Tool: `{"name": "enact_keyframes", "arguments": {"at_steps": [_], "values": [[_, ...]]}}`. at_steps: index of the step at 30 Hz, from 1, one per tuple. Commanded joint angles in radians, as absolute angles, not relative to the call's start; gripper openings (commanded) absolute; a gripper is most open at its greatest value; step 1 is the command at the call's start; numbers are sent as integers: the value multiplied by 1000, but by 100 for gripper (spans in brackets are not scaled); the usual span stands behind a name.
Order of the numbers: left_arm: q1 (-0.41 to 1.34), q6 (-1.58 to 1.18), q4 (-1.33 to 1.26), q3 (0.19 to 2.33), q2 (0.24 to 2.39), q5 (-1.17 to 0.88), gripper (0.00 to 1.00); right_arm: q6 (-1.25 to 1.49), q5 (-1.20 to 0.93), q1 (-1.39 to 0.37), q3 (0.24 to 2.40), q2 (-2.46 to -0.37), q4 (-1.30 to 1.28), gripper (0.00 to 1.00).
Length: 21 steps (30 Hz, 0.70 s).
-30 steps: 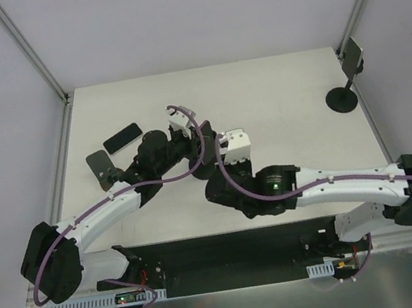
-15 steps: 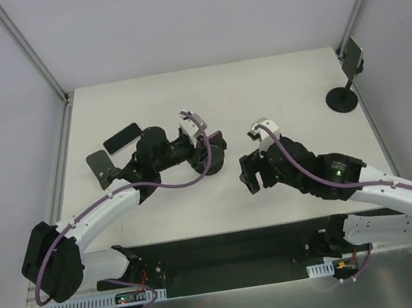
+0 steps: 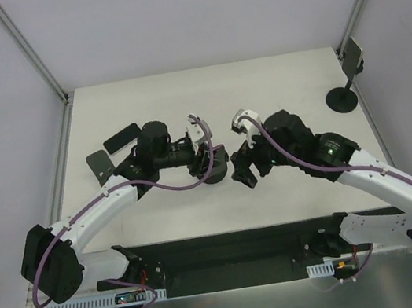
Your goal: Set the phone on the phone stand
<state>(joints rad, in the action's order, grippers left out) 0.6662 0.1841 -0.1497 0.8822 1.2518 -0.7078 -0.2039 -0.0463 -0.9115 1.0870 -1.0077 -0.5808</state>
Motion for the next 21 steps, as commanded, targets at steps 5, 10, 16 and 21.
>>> {"name": "enact_keyframes", "arguments": {"at_steps": [5, 10, 16, 21], "values": [[654, 140, -92, 916, 1158, -759, 55, -325, -414, -743, 1262, -1186, -549, 86], [637, 140, -98, 907, 1025, -750, 64, -399, -560, -716, 1279, -1241, -510, 81], [634, 140, -147, 861, 829, -619, 70, -440, -630, -675, 1345, -1348, -466, 79], [634, 141, -178, 828, 784, -476, 70, -497, -605, -676, 1425, -1425, -497, 79]]}}
